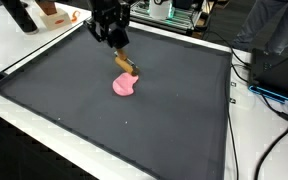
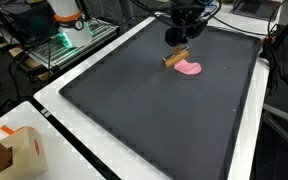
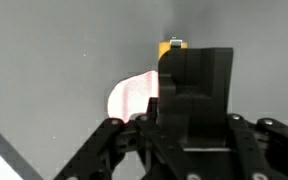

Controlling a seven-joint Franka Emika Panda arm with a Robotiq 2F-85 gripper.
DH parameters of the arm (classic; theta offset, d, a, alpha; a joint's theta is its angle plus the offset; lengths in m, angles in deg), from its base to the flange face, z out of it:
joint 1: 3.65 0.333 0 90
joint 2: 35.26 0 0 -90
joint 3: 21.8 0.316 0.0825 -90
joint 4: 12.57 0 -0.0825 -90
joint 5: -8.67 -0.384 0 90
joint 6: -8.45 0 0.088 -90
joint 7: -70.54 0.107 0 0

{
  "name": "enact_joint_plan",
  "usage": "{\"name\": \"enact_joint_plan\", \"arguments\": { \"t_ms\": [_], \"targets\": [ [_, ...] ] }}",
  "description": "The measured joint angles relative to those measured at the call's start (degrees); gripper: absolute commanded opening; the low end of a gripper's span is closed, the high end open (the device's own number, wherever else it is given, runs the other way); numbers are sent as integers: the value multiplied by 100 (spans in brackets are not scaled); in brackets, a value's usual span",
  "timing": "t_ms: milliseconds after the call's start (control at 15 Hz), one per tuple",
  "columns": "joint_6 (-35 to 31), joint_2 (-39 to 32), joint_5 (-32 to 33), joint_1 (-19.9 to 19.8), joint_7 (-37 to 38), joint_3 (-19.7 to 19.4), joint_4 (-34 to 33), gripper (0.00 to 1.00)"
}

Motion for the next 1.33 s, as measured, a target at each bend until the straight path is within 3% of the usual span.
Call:
{"name": "enact_joint_plan", "arguments": {
  "t_ms": [333, 400, 1000, 1067, 1333],
  "targets": [
    [44, 255, -254, -161, 147, -71, -297, 24],
    [66, 290, -356, -189, 213, -79, -379, 49],
    [108, 361, -541, -221, 443, -106, -561, 49],
    [109, 361, -541, -221, 446, -106, -561, 24],
    [193, 325, -698, -234, 502, -114, -648, 24]
  ]
}}
